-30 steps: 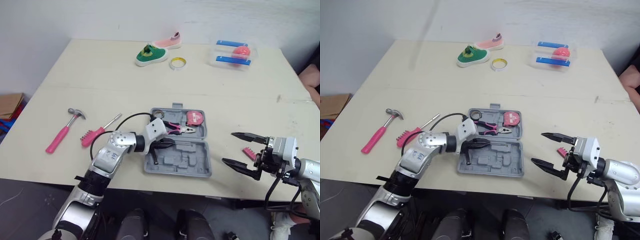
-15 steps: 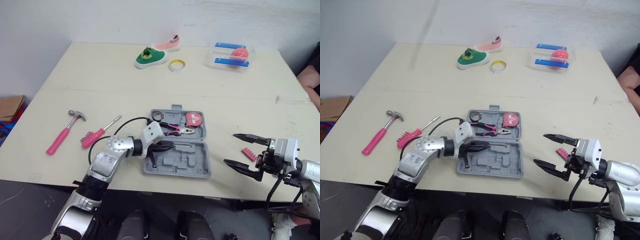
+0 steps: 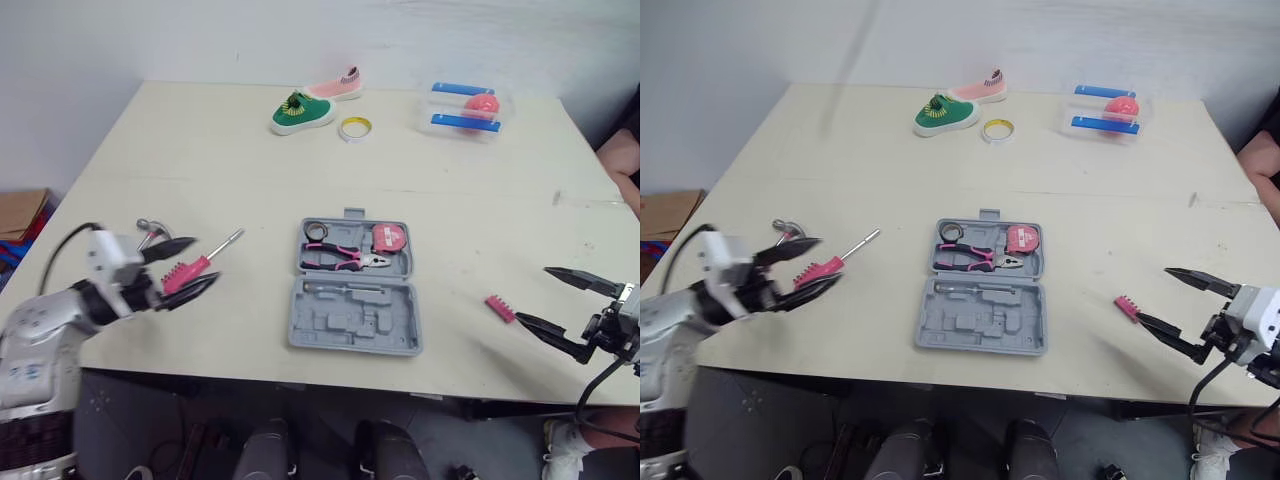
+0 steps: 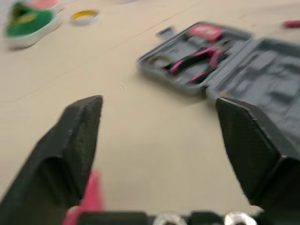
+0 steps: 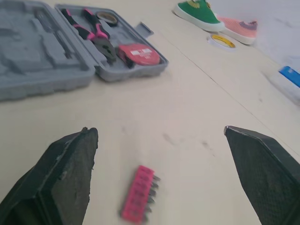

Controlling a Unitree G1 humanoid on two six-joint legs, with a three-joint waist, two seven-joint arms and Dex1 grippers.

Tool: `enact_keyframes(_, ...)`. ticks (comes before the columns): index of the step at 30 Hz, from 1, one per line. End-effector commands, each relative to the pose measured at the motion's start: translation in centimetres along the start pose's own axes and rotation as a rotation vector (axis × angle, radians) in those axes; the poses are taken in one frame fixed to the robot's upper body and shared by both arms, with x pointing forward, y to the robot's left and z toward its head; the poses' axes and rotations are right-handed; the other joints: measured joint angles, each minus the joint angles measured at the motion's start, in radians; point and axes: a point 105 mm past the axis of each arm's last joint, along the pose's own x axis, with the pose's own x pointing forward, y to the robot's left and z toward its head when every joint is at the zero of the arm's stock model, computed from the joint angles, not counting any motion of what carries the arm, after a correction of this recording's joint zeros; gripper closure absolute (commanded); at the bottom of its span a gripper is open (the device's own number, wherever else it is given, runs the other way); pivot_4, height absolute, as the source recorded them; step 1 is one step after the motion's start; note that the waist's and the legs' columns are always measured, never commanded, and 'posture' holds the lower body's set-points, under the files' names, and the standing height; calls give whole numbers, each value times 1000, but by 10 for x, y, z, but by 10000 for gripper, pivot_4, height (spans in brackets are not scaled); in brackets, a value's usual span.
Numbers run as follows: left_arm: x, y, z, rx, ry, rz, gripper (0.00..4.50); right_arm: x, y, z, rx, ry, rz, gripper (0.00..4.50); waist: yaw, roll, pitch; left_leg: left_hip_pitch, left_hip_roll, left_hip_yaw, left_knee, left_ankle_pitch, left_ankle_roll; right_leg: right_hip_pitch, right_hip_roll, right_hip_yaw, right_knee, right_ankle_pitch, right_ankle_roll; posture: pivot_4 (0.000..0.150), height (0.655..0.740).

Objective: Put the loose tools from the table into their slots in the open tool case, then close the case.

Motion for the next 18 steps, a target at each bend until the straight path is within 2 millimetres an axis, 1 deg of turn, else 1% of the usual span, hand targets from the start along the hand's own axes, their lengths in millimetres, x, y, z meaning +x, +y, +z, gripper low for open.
enact_keyframes(1,-45,42,8,37,-20,225,430,-21,-16,0,-62,36,-77,0,-1,0,0,0,0,0,-1,0,0,0,0,0,0,0,0,1500,7400)
enact_keyframes(4,-87,67,-3,43,37,367,430,-41,-28,-11,-53,96,-165,0,-8,1,1,0,0,0,-2,-3,-6,-1,-1,0,-1,0,-1,1500,7400)
enact_keyframes(5,-97,71,-6,43,53,396,430,-47,-32,-13,-51,111,-193,0,-13,1,1,0,0,1,-2,-4,-6,-1,-1,0,-1,0,-1,1500,7400)
enact_keyframes(7,-127,82,-17,28,110,492,430,-68,-41,-22,-36,175,-278,0,-18,1,1,0,0,2,-4,-4,-6,-1,-2,0,-2,0,-1,1500,7400)
enact_keyframes(10,-151,92,-25,12,140,591,430,-86,-46,-29,-18,233,-347,0,-22,0,1,1,-1,6,-9,-4,-6,-5,-3,1,-3,-1,-1,1500,7400)
enact_keyframes(11,-157,95,-26,10,143,619,430,-91,-46,-32,-17,250,-358,0,-23,0,1,1,0,6,-10,-3,-6,-6,-3,1,-3,-1,-1,1500,7400)
enact_keyframes(12,-165,97,-30,27,189,655,430,-97,-47,-34,-9,267,-381,0,-25,0,2,2,0,6,-11,-3,-7,-6,-3,1,-3,-1,-1,1500,7400)
enact_keyframes(15,-183,101,-41,49,281,725,430,-107,-45,-39,4,297,-411,0,-31,0,2,2,0,8,-13,-2,-8,-7,-3,3,-3,-1,-1,1500,7400)
enact_keyframes(17,-185,100,-40,34,254,727,430,-105,-41,-40,-5,300,-391,0,-37,0,2,2,0,10,-14,-2,-8,-8,-3,4,-2,-1,-1,1500,7400)
enact_keyframes(18,-181,100,-38,24,223,711,430,-100,-41,-39,-11,281,-375,0,-40,0,2,2,0,11,-14,-2,-8,-9,-3,6,-2,-1,-1,1500,7400)
